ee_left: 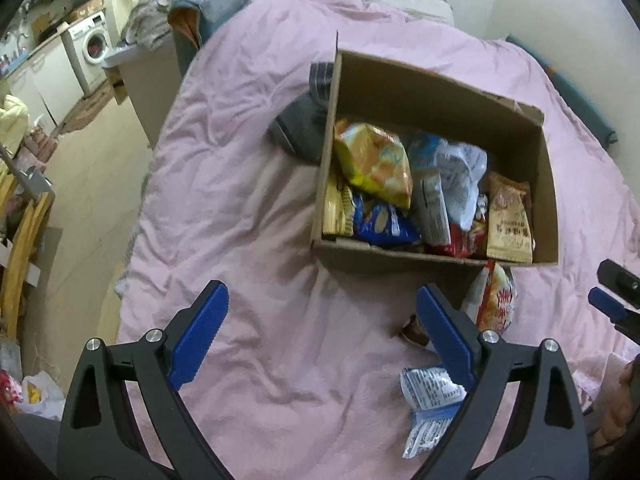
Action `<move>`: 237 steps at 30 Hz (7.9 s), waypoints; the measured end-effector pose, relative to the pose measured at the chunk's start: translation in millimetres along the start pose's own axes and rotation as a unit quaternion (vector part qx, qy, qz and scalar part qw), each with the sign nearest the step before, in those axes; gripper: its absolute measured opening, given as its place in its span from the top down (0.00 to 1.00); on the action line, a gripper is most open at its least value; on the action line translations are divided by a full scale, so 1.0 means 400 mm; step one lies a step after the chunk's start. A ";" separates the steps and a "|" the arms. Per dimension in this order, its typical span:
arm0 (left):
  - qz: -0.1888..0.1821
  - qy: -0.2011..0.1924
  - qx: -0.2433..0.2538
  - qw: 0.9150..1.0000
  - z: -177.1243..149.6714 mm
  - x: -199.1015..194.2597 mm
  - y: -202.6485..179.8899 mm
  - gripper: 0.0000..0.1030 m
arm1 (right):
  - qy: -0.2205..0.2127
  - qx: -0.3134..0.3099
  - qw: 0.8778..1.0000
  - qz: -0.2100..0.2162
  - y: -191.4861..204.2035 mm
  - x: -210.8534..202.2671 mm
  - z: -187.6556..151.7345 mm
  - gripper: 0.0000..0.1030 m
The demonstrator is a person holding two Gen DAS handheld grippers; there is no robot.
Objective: Organize snacks
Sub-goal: 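Withdraw both tools from the box toward the remaining snacks, then grasp the white Dowels bag with the right tool while the left grasps the blue-white bag, then carry the Dowels bag and blue-white bag into the box and open both tools, then withdraw both tools from the box toward the last two snacks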
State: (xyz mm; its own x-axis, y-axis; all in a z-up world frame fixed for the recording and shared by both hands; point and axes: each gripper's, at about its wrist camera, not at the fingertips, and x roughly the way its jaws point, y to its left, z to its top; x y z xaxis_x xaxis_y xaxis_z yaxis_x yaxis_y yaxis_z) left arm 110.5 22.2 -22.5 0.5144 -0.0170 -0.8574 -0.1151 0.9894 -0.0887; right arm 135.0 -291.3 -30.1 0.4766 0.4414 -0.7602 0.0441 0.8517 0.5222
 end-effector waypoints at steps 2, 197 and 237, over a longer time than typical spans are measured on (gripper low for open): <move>-0.007 0.012 -0.001 1.000 -0.005 0.009 -0.002 0.09 | 0.010 0.008 1.000 -0.002 -0.012 0.013 -0.007 0.09; -0.046 -0.067 0.059 0.995 0.343 0.144 -0.150 0.48 | 0.006 -0.049 0.998 0.043 0.086 0.278 0.238 0.54; -0.040 -0.073 0.042 0.996 0.315 0.112 -0.126 0.13 | -0.119 -0.149 0.977 -0.094 0.143 0.148 0.261 0.07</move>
State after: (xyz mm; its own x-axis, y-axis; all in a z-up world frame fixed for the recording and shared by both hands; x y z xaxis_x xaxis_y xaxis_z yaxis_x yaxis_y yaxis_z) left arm 246.4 -10.1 7.6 0.6372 -0.0811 -0.7664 -0.0011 0.9943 -0.1062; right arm 257.5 -246.1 -4.8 0.6766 0.2216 -0.7022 -0.0906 0.9714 0.2193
